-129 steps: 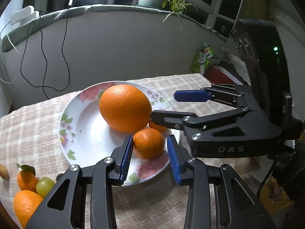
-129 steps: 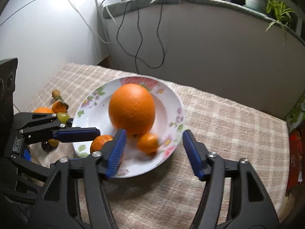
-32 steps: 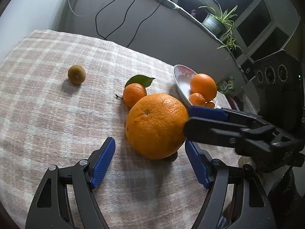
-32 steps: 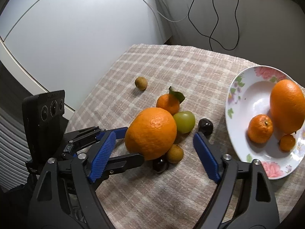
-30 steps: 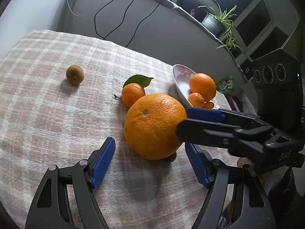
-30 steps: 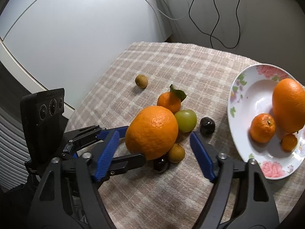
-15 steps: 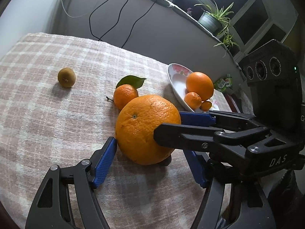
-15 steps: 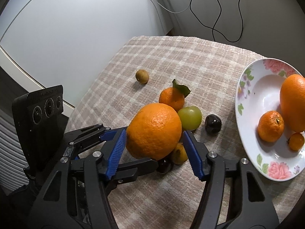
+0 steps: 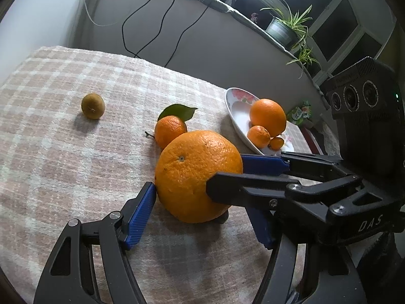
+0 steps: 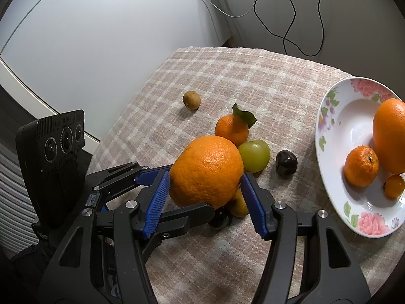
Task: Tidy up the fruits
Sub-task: 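Grasp the second large orange with the right tool and lift it, then carry the orange over the plate, lower it and open the right tool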
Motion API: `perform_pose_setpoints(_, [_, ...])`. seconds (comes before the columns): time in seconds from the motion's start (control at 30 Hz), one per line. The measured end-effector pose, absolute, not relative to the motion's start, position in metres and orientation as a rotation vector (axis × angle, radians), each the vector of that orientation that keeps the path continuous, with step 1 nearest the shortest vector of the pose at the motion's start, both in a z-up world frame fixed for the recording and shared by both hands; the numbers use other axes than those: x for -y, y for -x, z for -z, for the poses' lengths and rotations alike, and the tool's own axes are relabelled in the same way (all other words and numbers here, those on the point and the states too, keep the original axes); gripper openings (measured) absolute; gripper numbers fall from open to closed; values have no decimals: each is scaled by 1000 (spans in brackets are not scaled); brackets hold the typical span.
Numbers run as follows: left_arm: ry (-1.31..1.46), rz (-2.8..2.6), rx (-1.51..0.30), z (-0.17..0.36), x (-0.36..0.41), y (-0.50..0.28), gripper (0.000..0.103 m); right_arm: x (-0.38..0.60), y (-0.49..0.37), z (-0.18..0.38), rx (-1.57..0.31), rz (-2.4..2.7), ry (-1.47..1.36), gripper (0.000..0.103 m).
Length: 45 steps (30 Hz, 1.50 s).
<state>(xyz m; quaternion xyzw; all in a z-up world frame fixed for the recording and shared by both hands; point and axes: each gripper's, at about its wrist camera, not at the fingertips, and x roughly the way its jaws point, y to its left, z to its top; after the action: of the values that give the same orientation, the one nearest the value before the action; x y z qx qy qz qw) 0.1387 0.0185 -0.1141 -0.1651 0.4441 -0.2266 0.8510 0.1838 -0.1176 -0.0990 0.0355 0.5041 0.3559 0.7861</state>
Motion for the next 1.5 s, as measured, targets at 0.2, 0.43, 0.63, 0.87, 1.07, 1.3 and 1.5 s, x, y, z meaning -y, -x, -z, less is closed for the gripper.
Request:
perform_pose_setpoints(0.2, [339,465,-927,113,-22,-139,69,116,-182,97,-1076,-783,-71,59])
perform_pose_setpoints(0.43, [309,462,-885,106,-19,-140,69,118,-183,91,-1062,-789,-82,59])
perform_pose_setpoints(0.63, [283,475,-862,93,-9,-147,69,126,-186,80,-1033,-783,-82,59])
perform_pose_setpoints(0.87, [252,506,-841,81,14,-164,69,152,-196,69,-999,-749,-109,59])
perform_pose_setpoints(1.07, [235,544,-829,72,37,-182,69,179,-207,60,-975,-712,-124,59])
perform_pose_setpoints(1.3, [235,583,-835,67,64,-208,69,209,-227,54,-960,-663,-146,59])
perform_pose_setpoints(1.5, [227,599,-848,70,83,-226,69,228,-242,58,-959,-631,-171,59])
